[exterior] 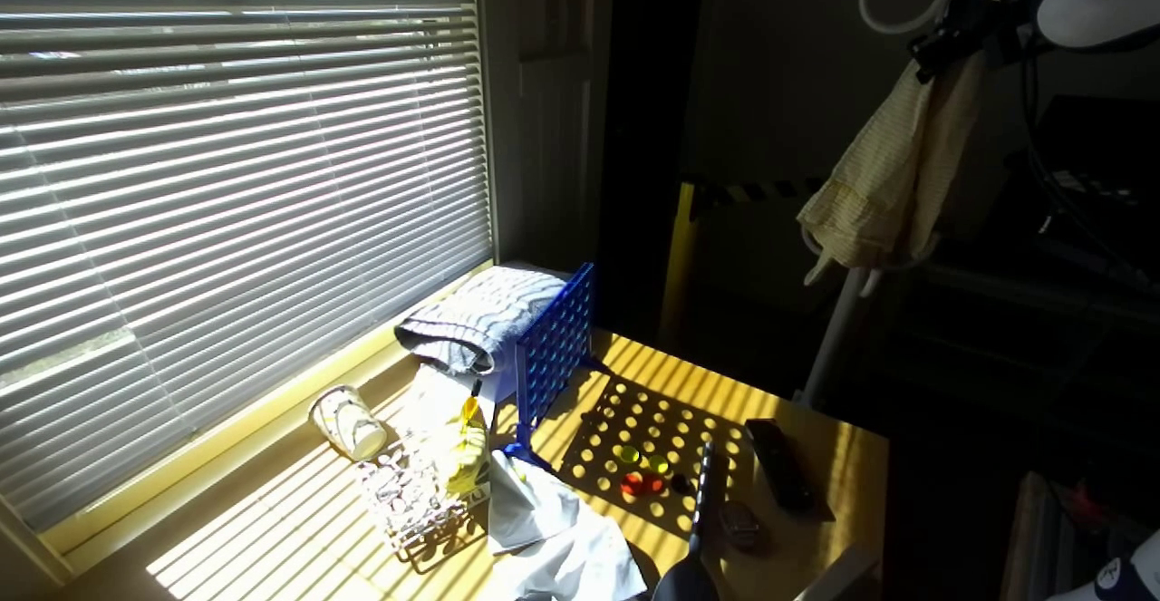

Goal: Move the yellow towel to one bottom hook on the stand.

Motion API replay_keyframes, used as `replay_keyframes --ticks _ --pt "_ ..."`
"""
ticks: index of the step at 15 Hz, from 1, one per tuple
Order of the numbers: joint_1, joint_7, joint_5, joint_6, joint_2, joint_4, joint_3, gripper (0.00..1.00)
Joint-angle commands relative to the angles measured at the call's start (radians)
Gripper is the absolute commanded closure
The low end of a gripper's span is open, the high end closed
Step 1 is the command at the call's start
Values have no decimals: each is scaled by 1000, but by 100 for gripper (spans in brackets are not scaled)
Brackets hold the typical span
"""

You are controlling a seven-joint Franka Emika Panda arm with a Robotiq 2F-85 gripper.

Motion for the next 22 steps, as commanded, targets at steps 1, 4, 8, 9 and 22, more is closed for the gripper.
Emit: replay_keyframes --ticks 1,4,8,9,22 --pt "8 29 -28 26 13 -17 -3 100" --pt "13 24 -21 22 22 -27 -6 100" --pt "22 15 -10 18 31 -40 -11 100" --pt "24 14 -7 17 34 -41 -12 100" --pt "64 -3 18 7 72 -63 -25 100"
